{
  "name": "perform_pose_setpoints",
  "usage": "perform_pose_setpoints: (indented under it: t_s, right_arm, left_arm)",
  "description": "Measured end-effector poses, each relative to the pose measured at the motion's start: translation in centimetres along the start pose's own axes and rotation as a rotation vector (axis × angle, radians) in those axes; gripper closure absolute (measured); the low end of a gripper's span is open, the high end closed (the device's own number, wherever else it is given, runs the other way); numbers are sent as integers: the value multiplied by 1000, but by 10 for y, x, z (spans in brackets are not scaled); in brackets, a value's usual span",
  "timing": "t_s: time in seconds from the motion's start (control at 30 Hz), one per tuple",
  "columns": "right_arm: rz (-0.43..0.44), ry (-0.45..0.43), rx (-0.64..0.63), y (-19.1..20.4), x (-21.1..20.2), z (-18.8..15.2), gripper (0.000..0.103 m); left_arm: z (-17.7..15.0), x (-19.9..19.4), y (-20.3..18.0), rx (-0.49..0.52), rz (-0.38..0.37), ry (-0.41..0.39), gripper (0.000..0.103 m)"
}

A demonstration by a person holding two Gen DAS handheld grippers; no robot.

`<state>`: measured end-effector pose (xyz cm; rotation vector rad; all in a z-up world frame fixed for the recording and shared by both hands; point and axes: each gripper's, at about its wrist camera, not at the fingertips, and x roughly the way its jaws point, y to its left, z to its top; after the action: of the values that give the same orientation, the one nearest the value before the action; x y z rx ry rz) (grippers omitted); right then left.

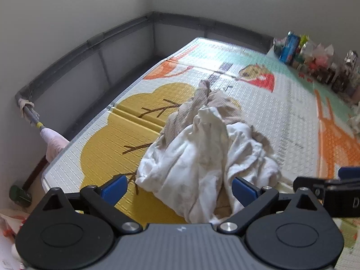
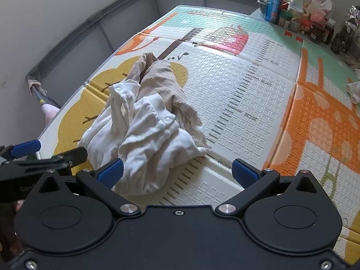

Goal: Fold clothes

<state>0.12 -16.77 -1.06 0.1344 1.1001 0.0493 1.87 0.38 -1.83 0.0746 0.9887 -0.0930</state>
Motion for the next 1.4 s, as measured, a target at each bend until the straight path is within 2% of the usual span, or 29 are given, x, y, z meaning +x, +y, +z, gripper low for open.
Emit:
perform_pose_setpoints:
  t_s: [0.2,0.53,0.93,1.27,1.4]
  right_arm:
    - [-29,-4,-15,9,21,12,0]
    - [-60,-8,-31,20,48,25,1]
    - [-58,28,13,15,88,38,2]
    - [-68,69,19,12,127,41,5]
    - [-61,89,31,9,139,40,5]
  left_arm:
    - [5,21,8,-2,-20,23,2]
    - [19,49,16,-1,22,48,2]
    - [29,82,26,-18,-46,50,2]
    - [29,121,24,16,-51,113,3]
    - [25,133,28,-3,-64,140,3]
